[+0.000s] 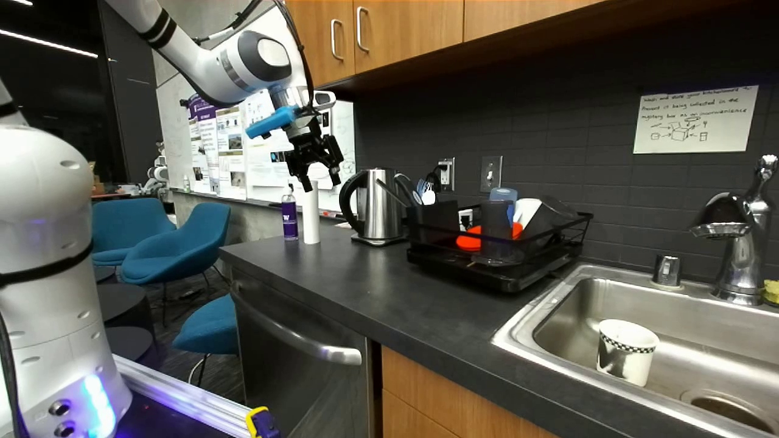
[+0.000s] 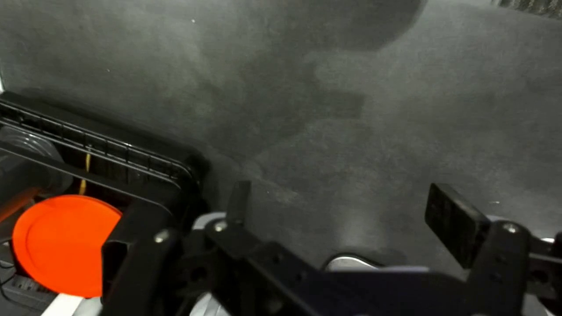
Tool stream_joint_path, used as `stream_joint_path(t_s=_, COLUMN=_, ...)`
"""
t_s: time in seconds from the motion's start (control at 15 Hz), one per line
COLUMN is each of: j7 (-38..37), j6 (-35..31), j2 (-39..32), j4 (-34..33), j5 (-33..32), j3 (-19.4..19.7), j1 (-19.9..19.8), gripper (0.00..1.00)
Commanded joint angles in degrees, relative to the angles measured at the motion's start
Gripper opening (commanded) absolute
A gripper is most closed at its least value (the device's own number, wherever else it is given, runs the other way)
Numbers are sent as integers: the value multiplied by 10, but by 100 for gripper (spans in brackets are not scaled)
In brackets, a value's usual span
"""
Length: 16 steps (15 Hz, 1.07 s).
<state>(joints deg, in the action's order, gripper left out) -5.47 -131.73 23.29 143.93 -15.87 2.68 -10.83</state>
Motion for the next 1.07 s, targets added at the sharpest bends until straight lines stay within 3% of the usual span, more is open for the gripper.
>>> stream_joint_path(t_s=0.0, j7=-19, j6=-87, j2=-37, j4=-7, j5=-6, j3=2, j1=1, gripper=100)
stream_joint_path(t_s=0.4, j7=-52, j6=-231, j2=-102, j4=-20, j5=-9, j3=-5, j1=-11, gripper=100)
stream_joint_path(t_s=0.6, j7=-84, j6=-258, j2=-135, j4=-39, j5=-4, j3=-8, j1=-13, gripper=100)
stream_joint_path(t_s=0.67, j7=-55, j6=-241, j2=-107, j4=-16, j5=4, j3=0, j1=-5, gripper=100)
stream_joint_path(t_s=1.0, j7=-72, j6=-253, j2=-132, j4=-34, j5=3, j3=1, j1=-3, gripper=100)
